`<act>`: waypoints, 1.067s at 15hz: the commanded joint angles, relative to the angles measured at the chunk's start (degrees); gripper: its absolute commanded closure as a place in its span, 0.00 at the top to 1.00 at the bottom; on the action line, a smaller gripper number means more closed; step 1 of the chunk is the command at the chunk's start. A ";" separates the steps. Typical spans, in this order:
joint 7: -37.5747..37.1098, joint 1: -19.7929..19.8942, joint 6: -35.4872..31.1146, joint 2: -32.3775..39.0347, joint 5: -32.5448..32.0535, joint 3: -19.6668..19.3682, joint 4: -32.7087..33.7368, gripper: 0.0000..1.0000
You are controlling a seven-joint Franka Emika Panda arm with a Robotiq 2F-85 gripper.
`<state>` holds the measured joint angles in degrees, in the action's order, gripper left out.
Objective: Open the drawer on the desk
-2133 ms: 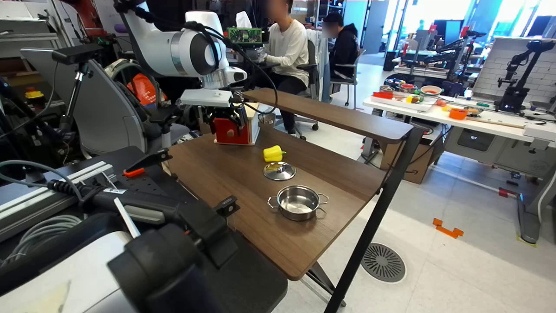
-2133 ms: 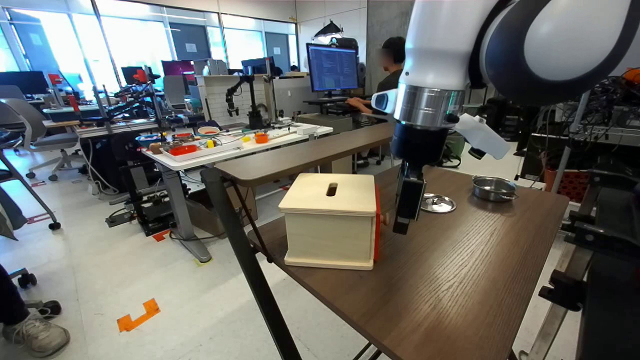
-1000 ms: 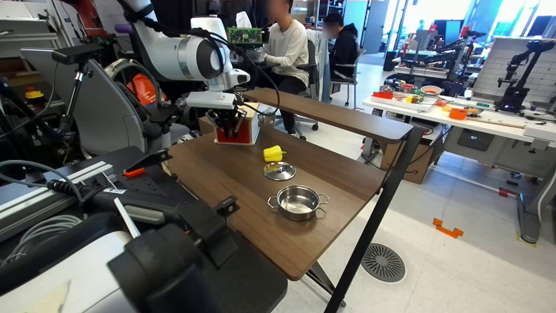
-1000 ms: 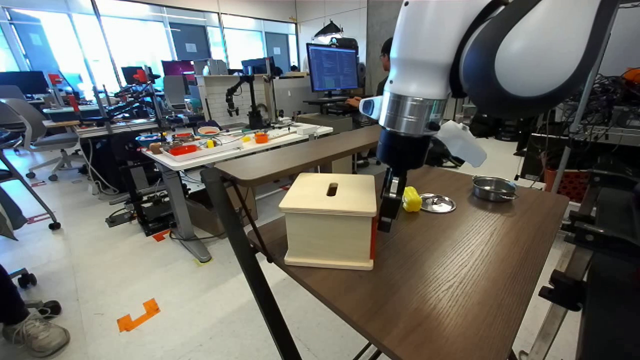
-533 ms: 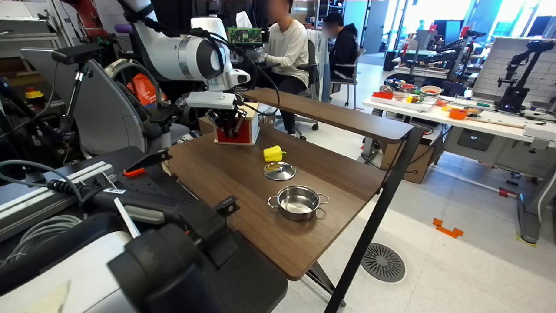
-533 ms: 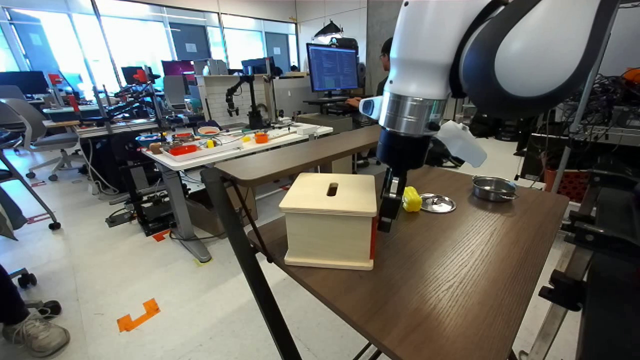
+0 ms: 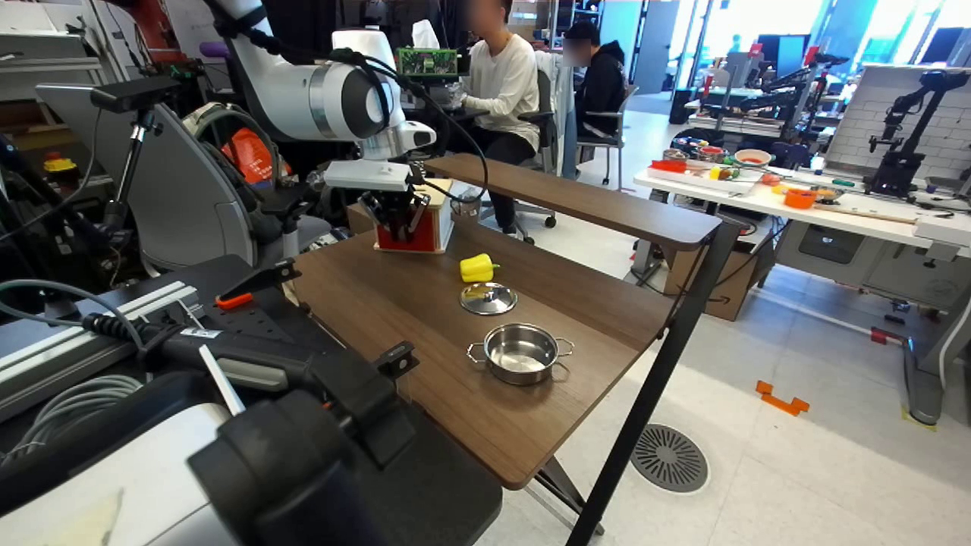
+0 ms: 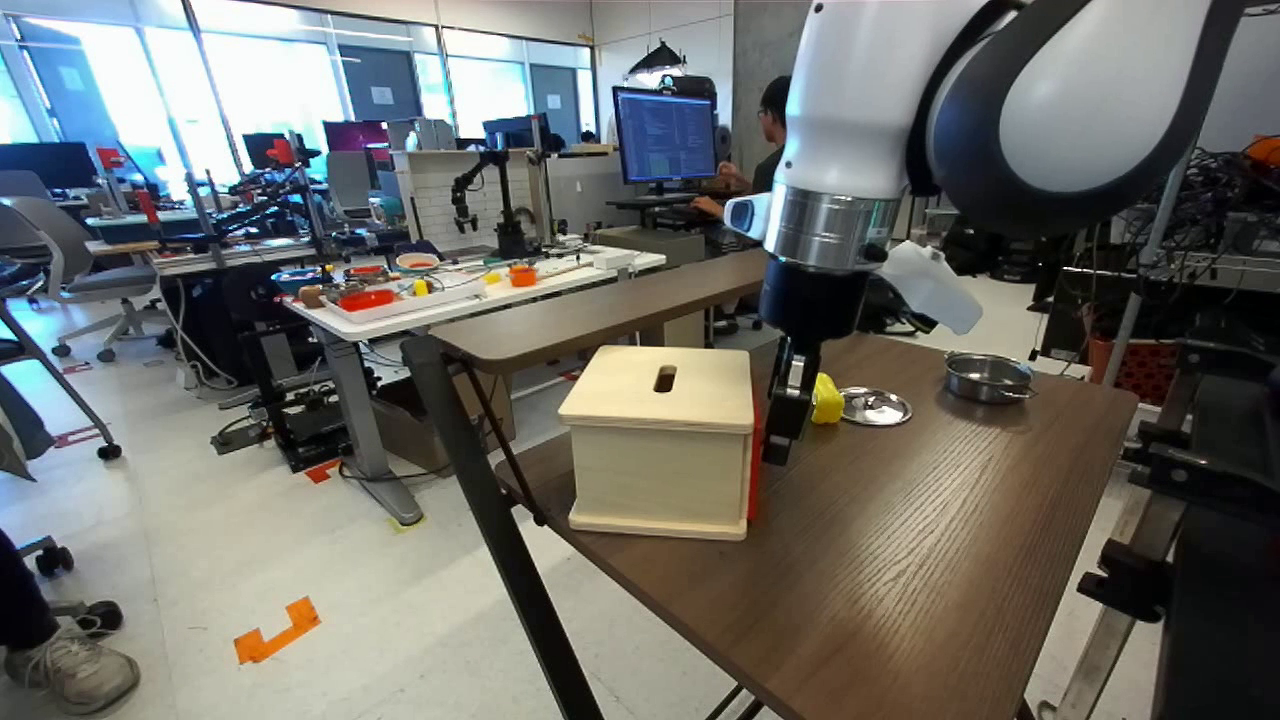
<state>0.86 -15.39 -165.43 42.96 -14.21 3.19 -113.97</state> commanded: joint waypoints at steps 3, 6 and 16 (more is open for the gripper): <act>0.22 0.02 -0.44 -2.82 0.70 -0.60 -4.06 0.07; 0.43 0.54 -0.66 -3.55 0.75 -0.57 -5.45 0.07; 0.59 1.26 -1.13 -5.88 0.47 -1.30 -9.94 0.07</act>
<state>0.87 -14.52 -165.53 39.17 -14.21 2.36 -121.10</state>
